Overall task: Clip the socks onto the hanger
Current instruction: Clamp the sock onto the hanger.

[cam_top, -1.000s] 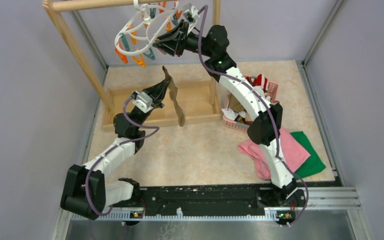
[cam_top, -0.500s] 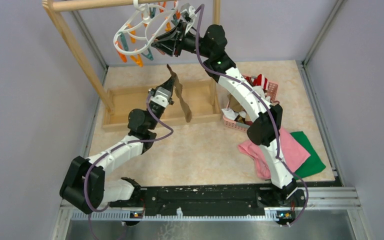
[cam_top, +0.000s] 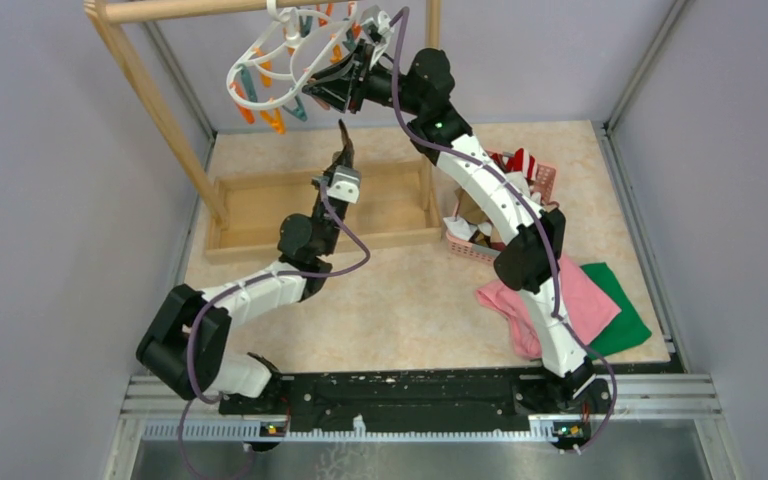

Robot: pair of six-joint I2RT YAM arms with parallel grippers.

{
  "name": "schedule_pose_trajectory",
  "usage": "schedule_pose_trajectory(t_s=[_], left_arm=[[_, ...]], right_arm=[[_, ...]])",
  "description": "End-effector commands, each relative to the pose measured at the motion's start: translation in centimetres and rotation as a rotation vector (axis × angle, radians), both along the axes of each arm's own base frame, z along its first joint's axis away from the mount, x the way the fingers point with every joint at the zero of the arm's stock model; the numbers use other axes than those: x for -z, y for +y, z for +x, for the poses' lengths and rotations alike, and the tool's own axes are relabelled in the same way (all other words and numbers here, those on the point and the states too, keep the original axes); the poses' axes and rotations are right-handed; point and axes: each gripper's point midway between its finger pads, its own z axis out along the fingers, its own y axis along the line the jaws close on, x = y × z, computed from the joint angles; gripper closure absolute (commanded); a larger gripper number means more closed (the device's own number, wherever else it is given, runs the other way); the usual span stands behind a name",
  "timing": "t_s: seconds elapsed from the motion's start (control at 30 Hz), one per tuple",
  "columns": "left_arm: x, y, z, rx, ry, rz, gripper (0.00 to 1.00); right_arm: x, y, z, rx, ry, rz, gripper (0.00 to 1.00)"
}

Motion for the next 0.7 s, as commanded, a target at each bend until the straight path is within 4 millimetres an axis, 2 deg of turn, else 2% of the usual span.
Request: schedule_pose_trajectory(t_s=[0.0,0.13,0.37,0.67], left_arm=[[-2.8,1.9,0.2,-0.198,-0.093,-0.053,1.0],[-2.6,2.6,0.3,-0.345,-0.123,-0.035,1.0],[-2.5,2.6,0.7,-0.504,-0.159,-0.011,1.0],[-3.3,2.7,1.7,-0.58,-0.136,-0.052,1.0]], right_arm=[[-2.3,-0.3,-2.8,-0.063,-0.014,0.006,0.91],[-2.1,-0.3,-2.7,-0.063,0.001,0.002,0.91],[-1.3,-0.2,-2.4,-0.051,0.015,-0.025,0.92],[-0.7,-0.3,-1.9,-0.025,0.025,-0.053,0.91]])
